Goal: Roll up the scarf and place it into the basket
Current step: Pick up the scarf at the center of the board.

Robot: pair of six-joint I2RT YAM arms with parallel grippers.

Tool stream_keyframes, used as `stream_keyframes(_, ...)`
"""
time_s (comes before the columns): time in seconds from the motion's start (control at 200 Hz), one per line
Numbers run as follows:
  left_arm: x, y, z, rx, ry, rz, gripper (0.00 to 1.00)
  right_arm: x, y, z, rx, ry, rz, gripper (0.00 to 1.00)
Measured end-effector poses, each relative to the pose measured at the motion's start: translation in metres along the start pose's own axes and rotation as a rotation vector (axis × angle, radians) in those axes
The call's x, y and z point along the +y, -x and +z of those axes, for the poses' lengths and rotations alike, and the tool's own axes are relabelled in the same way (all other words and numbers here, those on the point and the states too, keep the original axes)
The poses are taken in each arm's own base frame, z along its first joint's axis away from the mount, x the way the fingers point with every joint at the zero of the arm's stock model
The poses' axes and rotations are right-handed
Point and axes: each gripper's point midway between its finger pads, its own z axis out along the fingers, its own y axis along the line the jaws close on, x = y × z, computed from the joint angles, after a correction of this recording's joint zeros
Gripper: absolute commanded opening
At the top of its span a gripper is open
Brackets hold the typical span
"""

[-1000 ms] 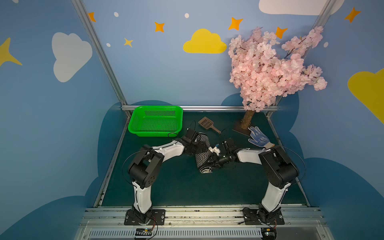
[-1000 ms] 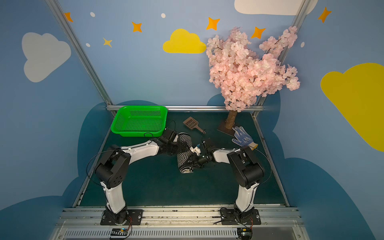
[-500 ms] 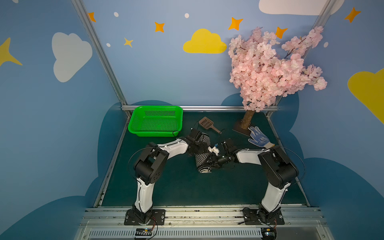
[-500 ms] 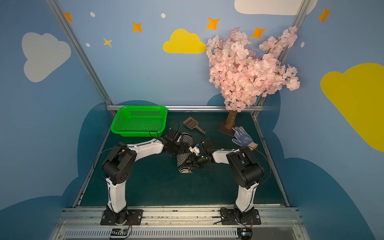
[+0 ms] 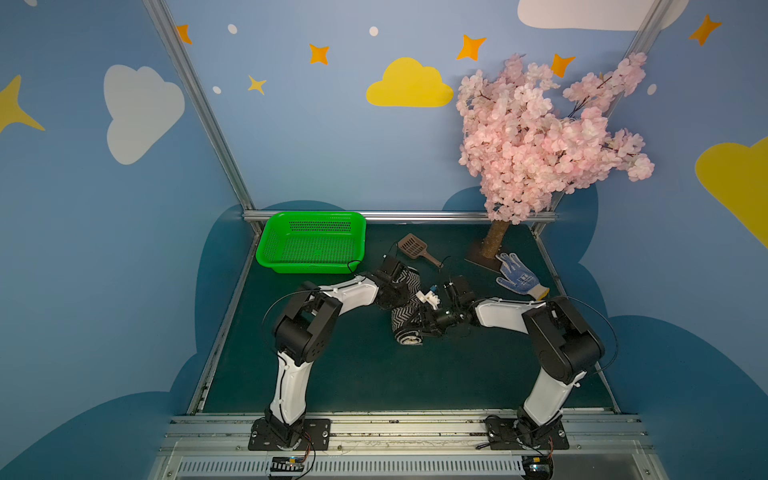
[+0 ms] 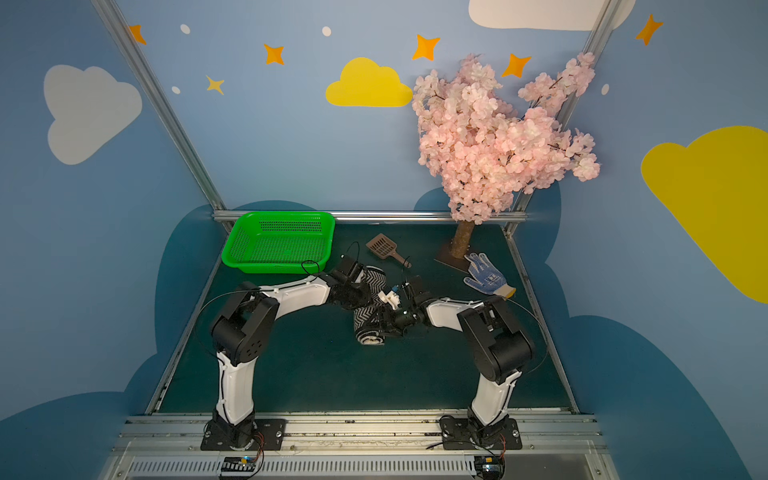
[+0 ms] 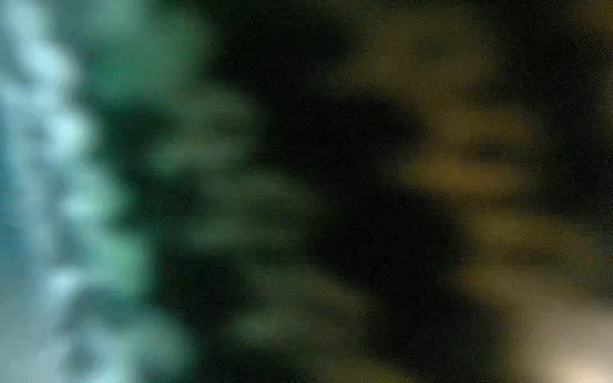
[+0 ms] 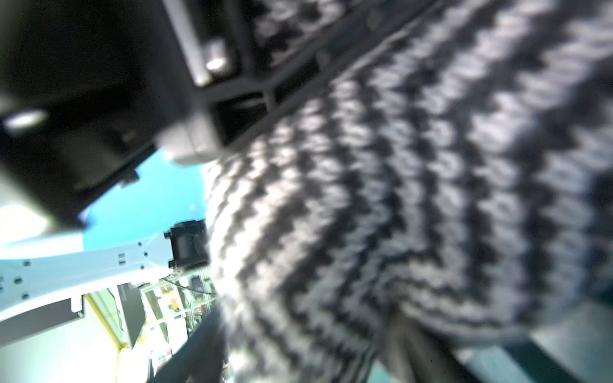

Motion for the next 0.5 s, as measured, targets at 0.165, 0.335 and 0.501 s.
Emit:
stream_keyframes(0.165, 0.001, 0.007, -0.011, 0.015, -0.092, -0.011, 0.04, 0.014, 0.002, -0.028, -0.067, -0.069, -0.045, 0.96)
stream_keyframes(0.335, 0.000, 0.056, -0.050, -0.038, -0.249, -0.025, 0.03, 0.043, 0.010, -0.091, -0.237, -0.135, -0.132, 0.96)
stream_keyframes(0.501, -0.020, 0.153, -0.131, -0.216, -0.452, 0.007, 0.03, 0.045, 0.017, -0.142, -0.398, -0.221, -0.130, 0.96)
